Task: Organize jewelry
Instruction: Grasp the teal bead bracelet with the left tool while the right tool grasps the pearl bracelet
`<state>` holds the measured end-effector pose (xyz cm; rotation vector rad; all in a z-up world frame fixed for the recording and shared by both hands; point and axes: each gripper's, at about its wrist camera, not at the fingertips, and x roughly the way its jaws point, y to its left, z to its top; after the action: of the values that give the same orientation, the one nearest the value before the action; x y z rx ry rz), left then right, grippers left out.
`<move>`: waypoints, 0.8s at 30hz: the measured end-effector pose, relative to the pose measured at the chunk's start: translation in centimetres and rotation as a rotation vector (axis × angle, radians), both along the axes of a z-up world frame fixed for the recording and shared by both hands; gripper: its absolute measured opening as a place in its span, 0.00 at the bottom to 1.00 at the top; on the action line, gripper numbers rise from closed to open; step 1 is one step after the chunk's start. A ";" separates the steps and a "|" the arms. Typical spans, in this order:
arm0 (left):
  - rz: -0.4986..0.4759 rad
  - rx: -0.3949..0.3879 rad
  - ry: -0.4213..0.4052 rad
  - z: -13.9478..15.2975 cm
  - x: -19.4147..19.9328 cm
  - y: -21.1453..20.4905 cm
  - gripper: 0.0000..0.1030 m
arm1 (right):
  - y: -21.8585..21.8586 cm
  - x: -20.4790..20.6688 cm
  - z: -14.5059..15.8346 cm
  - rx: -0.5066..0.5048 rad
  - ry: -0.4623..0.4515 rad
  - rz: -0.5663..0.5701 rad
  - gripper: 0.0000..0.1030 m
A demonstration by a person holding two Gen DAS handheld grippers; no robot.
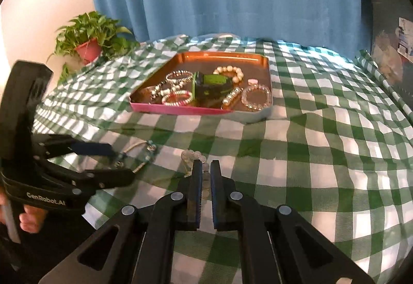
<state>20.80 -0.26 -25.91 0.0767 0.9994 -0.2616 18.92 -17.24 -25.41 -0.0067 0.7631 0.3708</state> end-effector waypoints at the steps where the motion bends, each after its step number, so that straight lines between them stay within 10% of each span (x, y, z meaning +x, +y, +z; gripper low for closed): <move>1: 0.004 0.014 -0.030 0.1 -0.3 0.2 0.81 | 0.0 0.2 -0.1 -0.003 0.006 -0.006 0.07; 16: -0.054 -0.178 0.044 -0.3 0.5 2.7 0.81 | 0.1 0.5 -0.3 -0.049 0.031 -0.051 0.23; 24: -0.113 -0.057 -0.021 -0.6 0.2 1.0 0.37 | -0.3 1.1 -0.8 -0.036 0.057 -0.035 0.25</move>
<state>21.04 0.72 -26.53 0.0845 0.9676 -0.3915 20.02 -17.58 -26.26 -0.0166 0.8256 0.3250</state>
